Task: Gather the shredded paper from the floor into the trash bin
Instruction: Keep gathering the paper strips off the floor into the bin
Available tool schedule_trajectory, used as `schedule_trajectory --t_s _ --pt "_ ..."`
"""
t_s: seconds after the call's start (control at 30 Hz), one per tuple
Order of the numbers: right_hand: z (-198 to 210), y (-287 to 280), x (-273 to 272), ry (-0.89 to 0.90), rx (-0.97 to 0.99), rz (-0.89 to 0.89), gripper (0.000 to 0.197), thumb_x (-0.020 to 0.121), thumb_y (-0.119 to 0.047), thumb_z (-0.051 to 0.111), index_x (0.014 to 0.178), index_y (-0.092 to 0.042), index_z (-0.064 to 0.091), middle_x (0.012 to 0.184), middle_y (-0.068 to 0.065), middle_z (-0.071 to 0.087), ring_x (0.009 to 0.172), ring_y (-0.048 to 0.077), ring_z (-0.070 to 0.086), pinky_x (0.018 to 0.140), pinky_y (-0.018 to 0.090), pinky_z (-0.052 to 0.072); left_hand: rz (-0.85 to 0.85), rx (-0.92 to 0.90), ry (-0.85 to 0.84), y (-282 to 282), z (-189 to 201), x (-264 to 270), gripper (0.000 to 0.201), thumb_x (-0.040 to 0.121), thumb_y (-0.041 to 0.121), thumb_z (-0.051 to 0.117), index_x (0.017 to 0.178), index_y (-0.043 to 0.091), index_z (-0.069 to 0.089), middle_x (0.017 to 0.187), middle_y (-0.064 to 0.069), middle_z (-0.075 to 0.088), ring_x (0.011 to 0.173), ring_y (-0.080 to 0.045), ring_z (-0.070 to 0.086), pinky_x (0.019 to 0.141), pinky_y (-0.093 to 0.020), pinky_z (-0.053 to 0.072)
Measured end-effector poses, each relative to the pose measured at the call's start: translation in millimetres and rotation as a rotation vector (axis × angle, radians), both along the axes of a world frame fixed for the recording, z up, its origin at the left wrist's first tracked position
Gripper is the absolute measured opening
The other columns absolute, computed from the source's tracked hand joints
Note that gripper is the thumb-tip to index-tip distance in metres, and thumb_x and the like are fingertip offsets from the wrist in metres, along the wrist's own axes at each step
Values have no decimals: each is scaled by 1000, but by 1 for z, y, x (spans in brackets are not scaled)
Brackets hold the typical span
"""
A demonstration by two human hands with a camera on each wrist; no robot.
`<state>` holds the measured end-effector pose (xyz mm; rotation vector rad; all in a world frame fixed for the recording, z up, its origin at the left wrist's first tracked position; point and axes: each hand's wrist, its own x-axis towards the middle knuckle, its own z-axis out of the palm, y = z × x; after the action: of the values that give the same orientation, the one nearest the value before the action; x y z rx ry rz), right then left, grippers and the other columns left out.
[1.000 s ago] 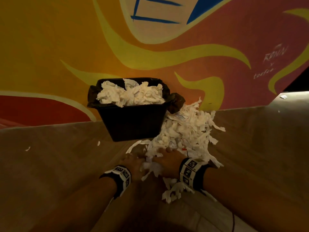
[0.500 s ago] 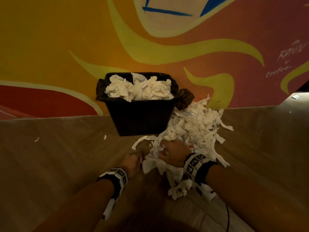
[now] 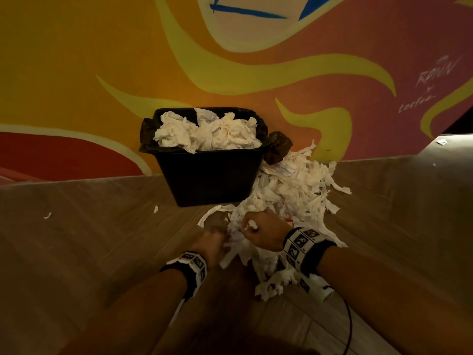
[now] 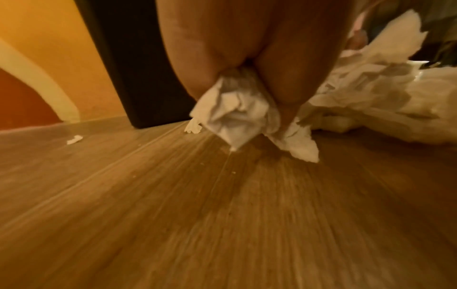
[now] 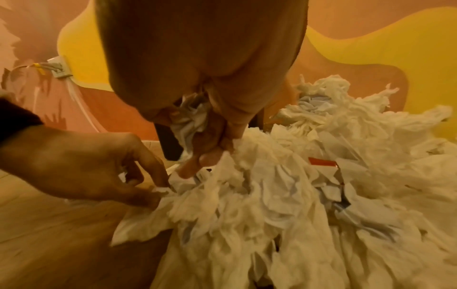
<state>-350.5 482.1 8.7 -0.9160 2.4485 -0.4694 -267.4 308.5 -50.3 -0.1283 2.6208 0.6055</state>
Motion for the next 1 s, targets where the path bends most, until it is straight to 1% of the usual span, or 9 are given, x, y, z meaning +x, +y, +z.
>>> schedule_trajectory --t_s 0.13,0.23,0.3,0.47,0.6,0.7,0.77,0.87,1.0 --pt "-1 -1 1 -13 59 50 19 88 -20 53 90 -12 70 97 6 66 94 17 57 81 29 48 9 166 50 0 6 -4 21 93 17 53 111 16 64 106 -5 67 90 -13 61 67 -16 45" --pt "-9 -2 3 -16 145 43 14 87 -23 50 82 -19 63 96 8 65 90 21 59 75 29 48 -30 307 61 -3 12 -2 26 95 9 46 115 14 63 100 -3 67 89 -15 65 74 -23 52" --pt "-14 -4 6 -34 191 32 13 88 -32 50 87 -22 57 99 7 60 89 22 57 73 29 46 -11 312 47 -9 12 -1 28 97 10 42 110 19 65 85 3 63 73 -6 59 69 -19 48" --pt "-24 -11 10 -8 250 88 26 90 -42 53 104 -19 56 105 9 56 95 26 54 81 34 46 219 407 45 -30 13 6 37 96 11 40 61 17 49 57 3 43 51 -5 39 55 -26 35" --pt "-31 -16 15 48 208 190 40 83 -53 62 96 -15 59 102 5 57 91 21 54 73 30 44 455 504 82 -52 15 13 40 96 29 50 68 7 68 62 -1 60 59 -12 53 61 -29 43" --pt "-37 -16 21 78 316 305 62 76 -65 62 116 -18 55 122 6 51 109 25 50 88 34 42 573 544 135 -64 24 19 39 87 44 64 55 22 67 48 8 62 45 -1 56 47 -16 41" --pt "-39 -18 24 86 420 359 70 76 -64 64 125 -16 50 131 8 46 116 29 48 95 38 41 588 542 124 -70 29 23 34 83 37 71 56 20 63 42 4 59 35 -3 52 37 -17 39" --pt "-42 -23 30 88 473 394 52 84 -42 67 124 -13 52 130 11 49 115 31 50 96 39 43 622 600 76 -76 35 28 13 86 10 64 74 8 68 51 -6 62 33 -10 49 34 -21 37" --pt "-41 -29 36 60 417 387 19 91 -20 56 102 -7 63 107 15 60 97 28 58 82 35 48 754 676 155 -84 37 35 13 87 4 59 78 2 69 56 -10 63 31 -11 47 32 -17 33"
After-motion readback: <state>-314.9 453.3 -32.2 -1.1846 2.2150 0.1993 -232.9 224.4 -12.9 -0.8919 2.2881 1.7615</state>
